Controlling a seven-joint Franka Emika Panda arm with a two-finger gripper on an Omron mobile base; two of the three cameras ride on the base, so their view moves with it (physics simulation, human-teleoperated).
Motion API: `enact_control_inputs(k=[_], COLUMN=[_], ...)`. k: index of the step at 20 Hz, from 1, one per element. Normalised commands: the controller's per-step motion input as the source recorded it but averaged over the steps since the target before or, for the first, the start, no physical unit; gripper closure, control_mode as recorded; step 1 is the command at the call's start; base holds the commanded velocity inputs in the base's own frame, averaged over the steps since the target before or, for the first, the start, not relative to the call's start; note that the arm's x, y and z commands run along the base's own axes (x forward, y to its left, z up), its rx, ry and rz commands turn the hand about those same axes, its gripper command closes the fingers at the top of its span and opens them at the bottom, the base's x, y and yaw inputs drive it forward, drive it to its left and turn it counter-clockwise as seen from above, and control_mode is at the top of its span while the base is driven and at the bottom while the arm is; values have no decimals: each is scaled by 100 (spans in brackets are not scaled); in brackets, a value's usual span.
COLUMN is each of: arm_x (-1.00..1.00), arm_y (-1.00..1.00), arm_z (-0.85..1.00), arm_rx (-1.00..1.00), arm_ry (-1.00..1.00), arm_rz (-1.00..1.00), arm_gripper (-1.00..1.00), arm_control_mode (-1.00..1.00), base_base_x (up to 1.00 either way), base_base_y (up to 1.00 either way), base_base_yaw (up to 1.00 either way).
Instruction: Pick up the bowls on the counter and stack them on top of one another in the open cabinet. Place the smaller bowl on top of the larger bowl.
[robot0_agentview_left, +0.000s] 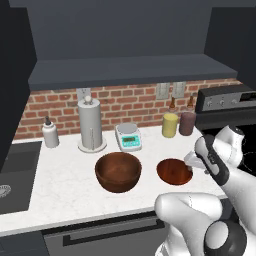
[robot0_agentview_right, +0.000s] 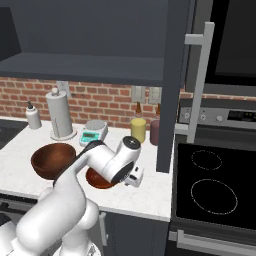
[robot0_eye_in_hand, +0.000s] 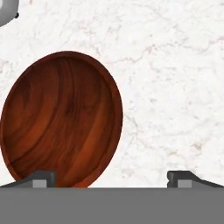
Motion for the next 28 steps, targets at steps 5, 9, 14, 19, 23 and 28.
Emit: enact_control_inputs(k=[5,9,14,19,23,28], arm_x=[27,23,15,14,12,10], arm_y=[0,0,0,0,10,14], arm_z=[-16,-18,-22,-27,-26,-19], arm_rx=[0,0,0,0,0,0], arm_ry=[3,0,2,2,2,1], arm_rz=[0,0,0,0,0,0], arm_gripper=[-100,-100,-100,-100,100,100], arm_control_mode=[-100,-100,-100,-100,-100,-100], base_base_x=[0,0,0,0,0,0], base_base_y=[0,0,0,0,0,0], base_base_yaw=[0,0,0,0,0,0])
